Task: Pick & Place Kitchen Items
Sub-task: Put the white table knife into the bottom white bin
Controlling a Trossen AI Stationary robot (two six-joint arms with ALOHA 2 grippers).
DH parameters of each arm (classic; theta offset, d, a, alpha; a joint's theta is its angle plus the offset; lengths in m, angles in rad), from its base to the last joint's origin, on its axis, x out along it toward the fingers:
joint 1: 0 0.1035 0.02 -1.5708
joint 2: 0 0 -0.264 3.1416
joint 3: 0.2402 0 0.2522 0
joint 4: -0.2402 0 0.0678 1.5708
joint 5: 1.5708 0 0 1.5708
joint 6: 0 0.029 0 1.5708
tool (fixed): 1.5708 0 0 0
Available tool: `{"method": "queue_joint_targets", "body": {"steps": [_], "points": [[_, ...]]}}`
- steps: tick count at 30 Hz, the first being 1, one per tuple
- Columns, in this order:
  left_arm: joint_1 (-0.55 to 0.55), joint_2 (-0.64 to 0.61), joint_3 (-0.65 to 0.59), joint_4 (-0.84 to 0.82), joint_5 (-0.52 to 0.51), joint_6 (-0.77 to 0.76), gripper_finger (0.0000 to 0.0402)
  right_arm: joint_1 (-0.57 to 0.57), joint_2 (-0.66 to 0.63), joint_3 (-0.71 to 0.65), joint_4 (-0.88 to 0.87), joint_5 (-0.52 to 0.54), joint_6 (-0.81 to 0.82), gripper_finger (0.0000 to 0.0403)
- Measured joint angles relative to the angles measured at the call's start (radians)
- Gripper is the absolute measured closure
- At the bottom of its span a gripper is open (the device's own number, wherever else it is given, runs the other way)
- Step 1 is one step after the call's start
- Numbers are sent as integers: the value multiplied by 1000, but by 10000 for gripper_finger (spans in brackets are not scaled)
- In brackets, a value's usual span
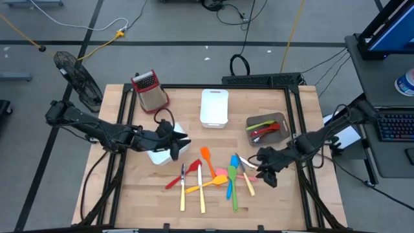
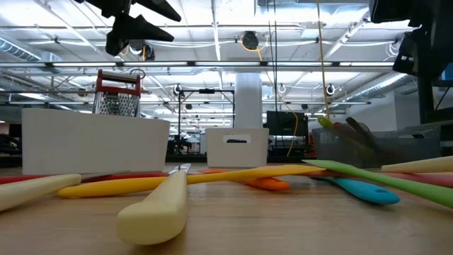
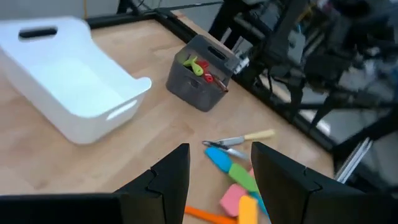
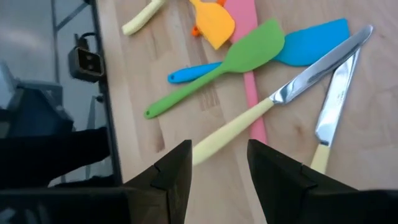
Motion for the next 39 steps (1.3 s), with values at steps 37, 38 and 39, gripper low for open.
{"method": "queue_joint_targets", "body": {"steps": [37, 38, 39], "points": [[-39, -18, -275, 487, 234, 301, 227, 6, 320, 0, 140, -161, 364, 243], [-39, -18, -275, 488, 234, 301, 227, 6, 325, 0, 145, -162, 376, 243], [-39, -18, -275, 488, 234, 301, 227, 6, 328, 0, 151, -166, 384, 243]]}}
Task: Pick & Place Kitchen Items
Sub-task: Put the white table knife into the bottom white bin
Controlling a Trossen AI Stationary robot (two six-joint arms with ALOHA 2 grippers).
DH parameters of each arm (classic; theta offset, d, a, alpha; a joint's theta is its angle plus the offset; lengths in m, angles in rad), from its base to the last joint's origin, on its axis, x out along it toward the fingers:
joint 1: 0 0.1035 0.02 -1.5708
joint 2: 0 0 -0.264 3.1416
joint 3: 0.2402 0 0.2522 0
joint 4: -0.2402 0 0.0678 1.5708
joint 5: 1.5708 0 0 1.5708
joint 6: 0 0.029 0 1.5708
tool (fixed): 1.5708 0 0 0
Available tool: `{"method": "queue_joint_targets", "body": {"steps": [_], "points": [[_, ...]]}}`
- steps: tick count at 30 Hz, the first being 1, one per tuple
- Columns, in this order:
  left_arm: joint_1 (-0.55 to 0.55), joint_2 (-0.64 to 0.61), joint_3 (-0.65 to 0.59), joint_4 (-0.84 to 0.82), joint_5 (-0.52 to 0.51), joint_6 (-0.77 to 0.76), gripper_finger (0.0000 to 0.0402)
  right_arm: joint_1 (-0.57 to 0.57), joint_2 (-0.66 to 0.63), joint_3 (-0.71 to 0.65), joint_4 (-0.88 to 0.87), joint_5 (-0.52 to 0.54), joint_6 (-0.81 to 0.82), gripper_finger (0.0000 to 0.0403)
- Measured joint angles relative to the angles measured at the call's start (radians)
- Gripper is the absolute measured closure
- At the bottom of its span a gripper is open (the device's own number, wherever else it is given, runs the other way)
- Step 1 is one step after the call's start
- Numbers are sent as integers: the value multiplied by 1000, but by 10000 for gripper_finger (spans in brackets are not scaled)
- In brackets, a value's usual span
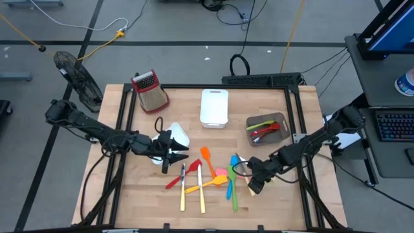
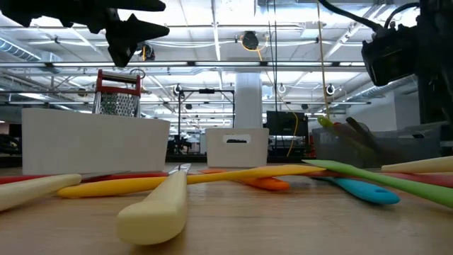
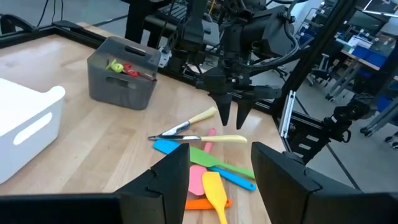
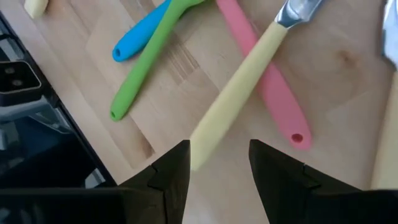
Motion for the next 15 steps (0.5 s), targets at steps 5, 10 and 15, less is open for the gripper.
{"method": "queue_joint_targets", "body": {"steps": [5, 10, 15], "points": [[0, 0, 0, -2, 0, -5, 227, 0, 1, 0, 12, 9, 31, 243], [0, 0, 0, -3, 0, -7, 227, 0, 1, 0, 12, 10, 51, 243], [0, 0, 0, -3, 0, -15, 227, 4, 1, 0, 33, 36, 19, 243]]}}
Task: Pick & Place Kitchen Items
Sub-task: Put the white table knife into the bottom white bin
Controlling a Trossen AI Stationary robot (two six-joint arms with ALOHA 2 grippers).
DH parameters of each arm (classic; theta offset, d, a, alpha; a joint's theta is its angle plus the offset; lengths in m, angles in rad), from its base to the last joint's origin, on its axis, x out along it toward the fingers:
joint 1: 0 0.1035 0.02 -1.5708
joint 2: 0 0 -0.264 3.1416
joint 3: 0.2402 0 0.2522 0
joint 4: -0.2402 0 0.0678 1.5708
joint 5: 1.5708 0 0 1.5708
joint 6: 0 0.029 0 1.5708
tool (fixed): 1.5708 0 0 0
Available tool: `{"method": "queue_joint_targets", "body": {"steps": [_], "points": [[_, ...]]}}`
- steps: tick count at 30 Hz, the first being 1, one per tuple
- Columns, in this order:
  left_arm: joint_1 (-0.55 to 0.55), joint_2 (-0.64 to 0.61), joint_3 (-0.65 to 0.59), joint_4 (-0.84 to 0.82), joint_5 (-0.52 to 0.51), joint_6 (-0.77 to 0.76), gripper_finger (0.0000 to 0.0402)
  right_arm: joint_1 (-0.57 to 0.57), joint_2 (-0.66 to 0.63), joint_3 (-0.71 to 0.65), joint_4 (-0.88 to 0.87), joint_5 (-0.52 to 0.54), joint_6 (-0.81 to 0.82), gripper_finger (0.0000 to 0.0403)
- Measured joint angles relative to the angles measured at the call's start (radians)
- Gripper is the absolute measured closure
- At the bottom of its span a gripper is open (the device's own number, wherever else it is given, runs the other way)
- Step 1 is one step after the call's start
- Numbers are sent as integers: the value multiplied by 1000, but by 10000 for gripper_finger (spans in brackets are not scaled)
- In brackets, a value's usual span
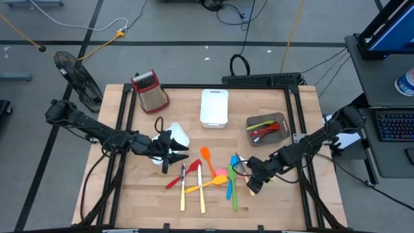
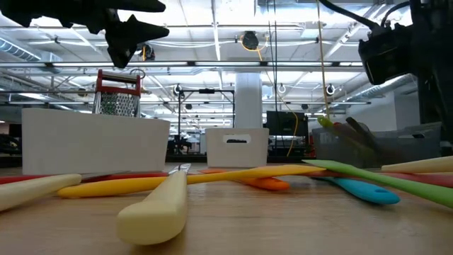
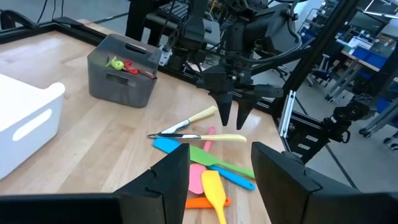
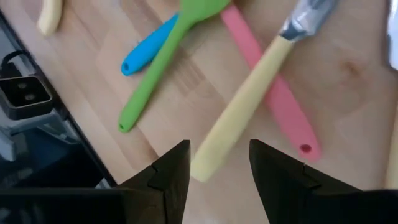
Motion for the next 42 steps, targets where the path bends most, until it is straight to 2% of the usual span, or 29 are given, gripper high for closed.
{"method": "queue_joint_targets", "body": {"steps": [10, 24, 28, 37, 42], "points": [[-12, 0, 0, -1, 0, -17, 227, 2, 0, 0, 8, -58, -9, 243], [-25, 0, 0, -1, 0, -16, 227, 2, 0, 0, -10, -57, 5, 238], [-24, 0, 0, -1, 0, -12, 227, 2, 0, 0, -10, -57, 5, 216], [-24, 0, 0, -1, -1, -9, 227, 2, 0, 0, -3, -54, -30, 136], [-24, 0, 0, -1, -1, -9, 227, 2, -1, 0, 5, -54, -46, 117]]}}
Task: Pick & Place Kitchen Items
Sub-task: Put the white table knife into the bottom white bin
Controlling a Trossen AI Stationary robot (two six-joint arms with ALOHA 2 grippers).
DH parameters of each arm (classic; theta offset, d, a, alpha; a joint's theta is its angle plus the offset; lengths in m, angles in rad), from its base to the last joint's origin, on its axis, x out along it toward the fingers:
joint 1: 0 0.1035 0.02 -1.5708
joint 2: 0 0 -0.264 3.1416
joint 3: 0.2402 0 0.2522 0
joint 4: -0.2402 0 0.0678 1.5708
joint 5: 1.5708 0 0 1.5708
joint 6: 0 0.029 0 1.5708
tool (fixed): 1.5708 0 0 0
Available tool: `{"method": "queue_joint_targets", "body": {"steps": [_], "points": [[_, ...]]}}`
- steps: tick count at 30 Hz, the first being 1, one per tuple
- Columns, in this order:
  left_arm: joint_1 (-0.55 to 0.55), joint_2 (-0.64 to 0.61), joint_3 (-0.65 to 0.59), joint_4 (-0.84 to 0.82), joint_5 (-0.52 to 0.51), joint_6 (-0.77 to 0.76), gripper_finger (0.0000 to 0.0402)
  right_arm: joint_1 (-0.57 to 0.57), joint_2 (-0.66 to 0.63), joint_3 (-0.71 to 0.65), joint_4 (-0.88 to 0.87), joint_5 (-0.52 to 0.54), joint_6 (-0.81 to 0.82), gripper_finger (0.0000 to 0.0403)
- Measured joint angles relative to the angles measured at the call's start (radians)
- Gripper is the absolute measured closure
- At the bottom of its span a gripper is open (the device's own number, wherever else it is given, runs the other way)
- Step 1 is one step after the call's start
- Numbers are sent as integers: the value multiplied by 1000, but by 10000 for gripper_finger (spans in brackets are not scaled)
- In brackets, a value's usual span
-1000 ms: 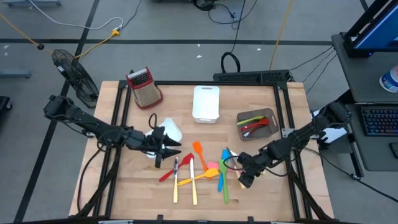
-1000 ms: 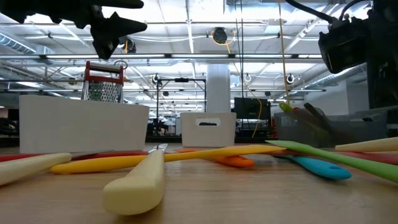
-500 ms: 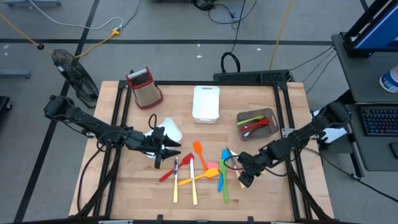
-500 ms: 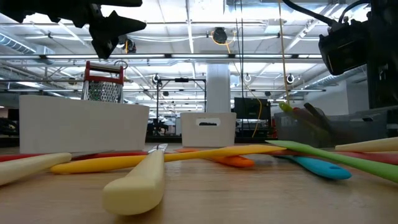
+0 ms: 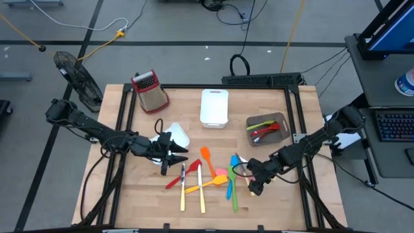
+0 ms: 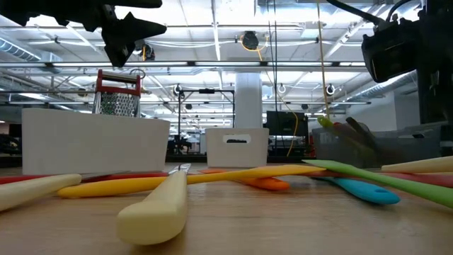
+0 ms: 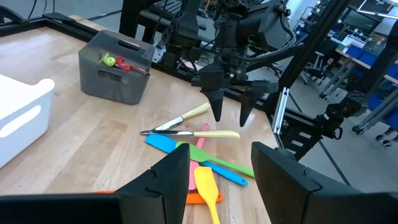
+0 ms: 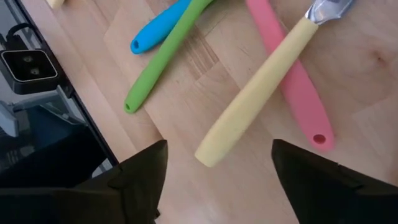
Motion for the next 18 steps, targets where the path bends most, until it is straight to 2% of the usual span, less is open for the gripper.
{"method": "queue_joint_targets", "body": {"steps": [4, 13, 18], "points": [[0, 0, 0, 0, 0, 0, 227, 0, 0, 0, 0, -1, 18, 115], [0, 0, 0, 0, 0, -1, 227, 0, 0, 0, 0, 3, 183, 118], [0, 0, 0, 0, 0, 5, 227, 0, 0, 0, 1, 30, 209, 115]]}}
